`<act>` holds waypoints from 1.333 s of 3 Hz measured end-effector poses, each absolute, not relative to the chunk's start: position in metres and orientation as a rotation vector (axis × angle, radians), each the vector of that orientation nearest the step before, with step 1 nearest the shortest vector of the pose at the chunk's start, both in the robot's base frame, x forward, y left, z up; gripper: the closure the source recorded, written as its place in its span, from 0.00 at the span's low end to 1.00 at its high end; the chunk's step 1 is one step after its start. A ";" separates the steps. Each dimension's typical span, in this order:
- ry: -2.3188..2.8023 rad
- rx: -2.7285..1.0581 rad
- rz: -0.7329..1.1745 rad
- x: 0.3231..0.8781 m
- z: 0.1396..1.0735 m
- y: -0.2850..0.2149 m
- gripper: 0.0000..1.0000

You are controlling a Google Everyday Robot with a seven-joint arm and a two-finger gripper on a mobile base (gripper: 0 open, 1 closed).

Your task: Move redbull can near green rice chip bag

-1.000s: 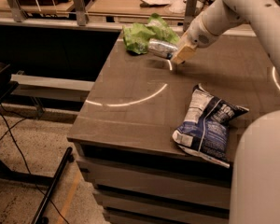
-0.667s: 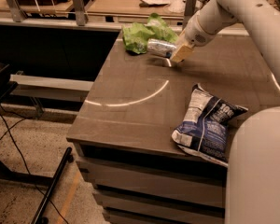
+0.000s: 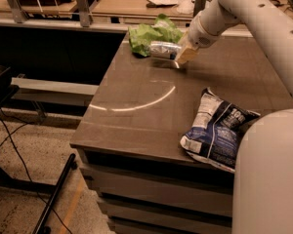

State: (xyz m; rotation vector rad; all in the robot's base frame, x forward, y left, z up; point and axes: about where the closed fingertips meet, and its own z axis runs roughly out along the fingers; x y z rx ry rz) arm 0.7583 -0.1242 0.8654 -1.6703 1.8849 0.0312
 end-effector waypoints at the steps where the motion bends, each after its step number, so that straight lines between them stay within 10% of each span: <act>1: 1.887 -1.674 0.037 0.759 0.862 -0.122 0.15; 4: 1.894 -1.652 0.075 0.755 0.865 -0.128 0.00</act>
Offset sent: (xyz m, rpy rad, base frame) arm 0.0004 0.0018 -0.0029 0.0005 0.0048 0.0022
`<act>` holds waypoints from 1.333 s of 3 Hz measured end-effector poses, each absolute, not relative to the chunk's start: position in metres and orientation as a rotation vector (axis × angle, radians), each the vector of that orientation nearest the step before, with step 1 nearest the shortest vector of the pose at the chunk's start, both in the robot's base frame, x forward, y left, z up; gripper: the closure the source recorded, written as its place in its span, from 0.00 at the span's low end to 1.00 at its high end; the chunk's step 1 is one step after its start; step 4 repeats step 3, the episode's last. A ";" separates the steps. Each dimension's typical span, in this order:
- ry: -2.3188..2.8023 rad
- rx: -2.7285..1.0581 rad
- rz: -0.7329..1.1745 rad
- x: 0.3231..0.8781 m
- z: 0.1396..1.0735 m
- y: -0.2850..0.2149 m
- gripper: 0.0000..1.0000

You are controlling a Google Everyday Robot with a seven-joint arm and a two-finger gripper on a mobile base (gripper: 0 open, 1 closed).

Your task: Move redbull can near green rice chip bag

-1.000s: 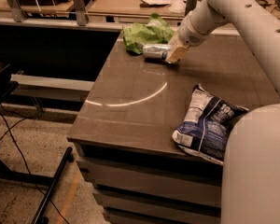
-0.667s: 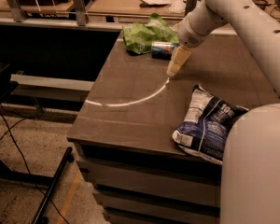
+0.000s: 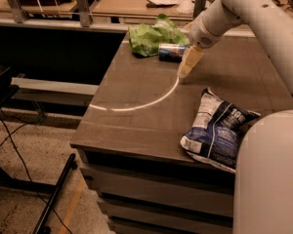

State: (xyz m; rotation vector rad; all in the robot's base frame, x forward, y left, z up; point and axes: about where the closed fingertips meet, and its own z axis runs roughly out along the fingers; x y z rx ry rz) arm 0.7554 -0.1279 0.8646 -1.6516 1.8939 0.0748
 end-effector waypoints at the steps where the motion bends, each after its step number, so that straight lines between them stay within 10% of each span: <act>1: 1.903 -1.580 0.143 0.751 0.869 -0.142 0.00; 4: 1.924 -1.452 0.220 0.737 0.875 -0.177 0.00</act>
Offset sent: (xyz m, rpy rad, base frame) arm -0.0347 -0.0873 0.0257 0.2695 0.0251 -0.1632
